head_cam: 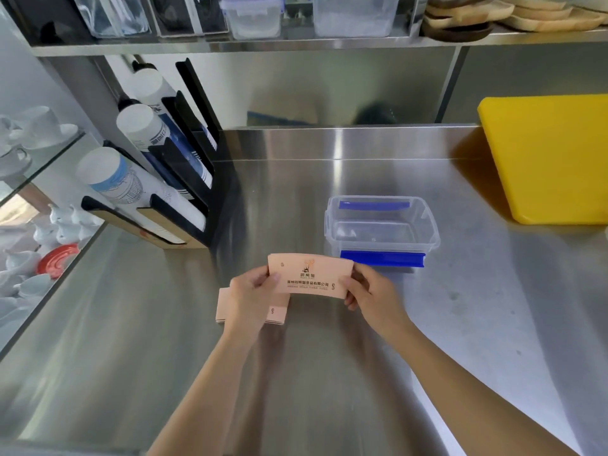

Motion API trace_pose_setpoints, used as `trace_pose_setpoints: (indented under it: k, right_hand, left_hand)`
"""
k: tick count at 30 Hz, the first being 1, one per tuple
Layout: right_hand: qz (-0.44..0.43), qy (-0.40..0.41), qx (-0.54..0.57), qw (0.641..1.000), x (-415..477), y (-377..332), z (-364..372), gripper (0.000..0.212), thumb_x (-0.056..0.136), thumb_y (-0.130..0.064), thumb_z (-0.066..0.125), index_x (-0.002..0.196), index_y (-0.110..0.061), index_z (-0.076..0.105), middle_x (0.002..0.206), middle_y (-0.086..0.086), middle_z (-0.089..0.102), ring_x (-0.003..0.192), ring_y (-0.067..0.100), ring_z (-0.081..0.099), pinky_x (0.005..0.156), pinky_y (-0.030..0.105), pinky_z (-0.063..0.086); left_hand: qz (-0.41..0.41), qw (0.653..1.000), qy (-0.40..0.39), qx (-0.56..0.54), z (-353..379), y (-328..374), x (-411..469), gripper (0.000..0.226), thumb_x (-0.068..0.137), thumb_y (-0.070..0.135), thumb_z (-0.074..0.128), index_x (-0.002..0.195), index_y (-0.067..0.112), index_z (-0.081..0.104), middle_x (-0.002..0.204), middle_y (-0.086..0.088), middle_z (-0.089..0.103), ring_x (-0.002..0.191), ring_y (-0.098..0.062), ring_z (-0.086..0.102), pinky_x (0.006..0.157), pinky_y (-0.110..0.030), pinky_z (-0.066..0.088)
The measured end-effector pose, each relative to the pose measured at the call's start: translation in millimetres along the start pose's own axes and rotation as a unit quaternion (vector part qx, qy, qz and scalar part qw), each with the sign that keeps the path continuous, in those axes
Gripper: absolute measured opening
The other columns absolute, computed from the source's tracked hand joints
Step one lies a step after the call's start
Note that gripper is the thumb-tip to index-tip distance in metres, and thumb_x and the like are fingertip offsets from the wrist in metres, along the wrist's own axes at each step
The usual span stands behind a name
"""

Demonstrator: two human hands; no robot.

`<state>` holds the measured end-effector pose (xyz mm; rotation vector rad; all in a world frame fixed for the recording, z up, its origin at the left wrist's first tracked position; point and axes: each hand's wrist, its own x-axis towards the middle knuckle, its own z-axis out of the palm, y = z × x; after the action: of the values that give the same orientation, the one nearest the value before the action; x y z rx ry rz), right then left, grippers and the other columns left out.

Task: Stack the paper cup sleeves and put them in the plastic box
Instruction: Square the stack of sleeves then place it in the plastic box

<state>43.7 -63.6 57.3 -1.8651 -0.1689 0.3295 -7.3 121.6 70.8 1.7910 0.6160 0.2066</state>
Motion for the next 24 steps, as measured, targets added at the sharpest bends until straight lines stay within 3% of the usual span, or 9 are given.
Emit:
trace_pose_setpoints:
  k: [6, 12, 19, 24]
  right_hand:
    - [0.030, -0.017, 0.029, 0.999, 8, 1, 22, 0.013, 0.091, -0.009, 0.050, 0.100, -0.012, 0.059, 0.067, 0.005, 0.062, 0.049, 0.012, 0.056, 0.047, 0.021, 0.051]
    - [0.055, -0.060, 0.007, 0.997, 20, 2, 64, 0.026, 0.091, -0.007, 0.049, 0.071, -0.022, 0.055, 0.056, 0.002, 0.057, 0.040, 0.008, 0.054, 0.040, 0.022, 0.049]
    - [0.088, -0.062, -0.035, 0.994, 27, 10, 84, 0.015, 0.092, -0.010, 0.048, 0.080, -0.009, 0.057, 0.055, 0.005, 0.056, 0.042, 0.014, 0.055, 0.041, 0.023, 0.050]
    - [0.103, -0.055, -0.059, 0.991, 29, 13, 87, 0.020, 0.092, -0.010, 0.048, 0.091, 0.006, 0.061, 0.054, 0.004, 0.055, 0.043, 0.016, 0.054, 0.042, 0.024, 0.049]
  left_hand:
    - [-0.053, 0.998, 0.017, -0.001, -18, 3, 6, 0.033, 0.085, 0.012, 0.061, 0.059, 0.032, 0.068, 0.066, 0.000, 0.070, 0.063, -0.021, 0.061, 0.071, -0.034, 0.050]
    - [-0.079, 0.995, 0.055, -0.005, -46, -28, 16, 0.022, 0.080, 0.019, 0.063, 0.062, 0.025, 0.074, 0.078, -0.016, 0.075, 0.066, -0.021, 0.057, 0.069, -0.033, 0.046]
    - [-0.093, 0.993, 0.067, 0.006, -51, -42, 21, 0.016, 0.082, 0.018, 0.061, 0.080, 0.015, 0.076, 0.070, -0.009, 0.068, 0.066, -0.021, 0.049, 0.063, -0.028, 0.038]
    - [-0.113, 0.991, 0.066, 0.019, -49, -46, 24, 0.019, 0.084, 0.016, 0.060, 0.069, 0.018, 0.073, 0.054, -0.004, 0.057, 0.058, -0.023, 0.042, 0.056, -0.028, 0.034]
